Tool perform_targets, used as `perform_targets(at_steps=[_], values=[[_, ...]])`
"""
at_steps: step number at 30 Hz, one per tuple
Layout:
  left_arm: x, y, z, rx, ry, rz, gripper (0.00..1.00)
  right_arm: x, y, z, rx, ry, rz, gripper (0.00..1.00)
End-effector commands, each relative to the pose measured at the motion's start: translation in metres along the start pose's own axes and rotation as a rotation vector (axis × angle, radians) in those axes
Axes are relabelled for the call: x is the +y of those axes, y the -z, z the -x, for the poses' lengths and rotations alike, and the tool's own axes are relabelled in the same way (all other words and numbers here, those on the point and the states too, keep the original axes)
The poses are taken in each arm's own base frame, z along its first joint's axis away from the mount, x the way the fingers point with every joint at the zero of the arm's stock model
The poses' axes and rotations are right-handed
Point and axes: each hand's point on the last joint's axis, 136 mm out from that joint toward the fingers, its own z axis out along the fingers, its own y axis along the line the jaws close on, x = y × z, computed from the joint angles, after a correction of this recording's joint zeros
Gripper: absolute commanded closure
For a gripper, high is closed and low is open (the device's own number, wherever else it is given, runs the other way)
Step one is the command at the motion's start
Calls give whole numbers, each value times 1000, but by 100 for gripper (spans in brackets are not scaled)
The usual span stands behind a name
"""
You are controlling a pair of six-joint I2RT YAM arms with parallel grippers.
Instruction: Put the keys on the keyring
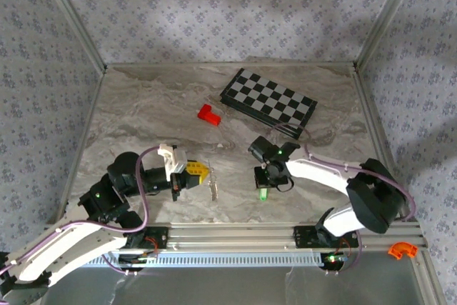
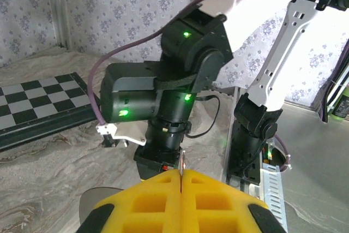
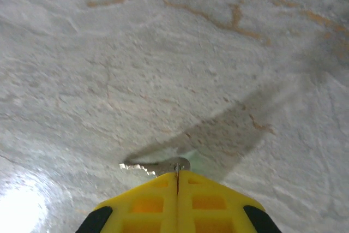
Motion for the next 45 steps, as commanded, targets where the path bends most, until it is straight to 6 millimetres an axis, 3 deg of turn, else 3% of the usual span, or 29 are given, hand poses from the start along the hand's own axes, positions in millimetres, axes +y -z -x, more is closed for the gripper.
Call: perform_targets(at_steps=[1, 6, 17, 24, 36, 45], values=[[-7, 6, 25, -81, -46, -22, 100, -11, 13, -17, 161, 122, -105, 100], [-7, 7, 25, -86, -49, -19, 100, 0, 24, -18, 283, 176, -63, 100], [-2, 13, 26, -100, -63, 24, 100, 19, 13, -8, 451, 199, -2, 100], [-1, 9, 24, -93, -60, 22, 100, 17, 2, 2, 478, 229, -29, 100], [-1, 10, 23, -98, -61, 24, 100, 22, -18, -3, 500, 244, -45, 98], [-1, 9, 23, -98, -58, 19, 100, 27, -14, 5, 446, 251, -53, 87]])
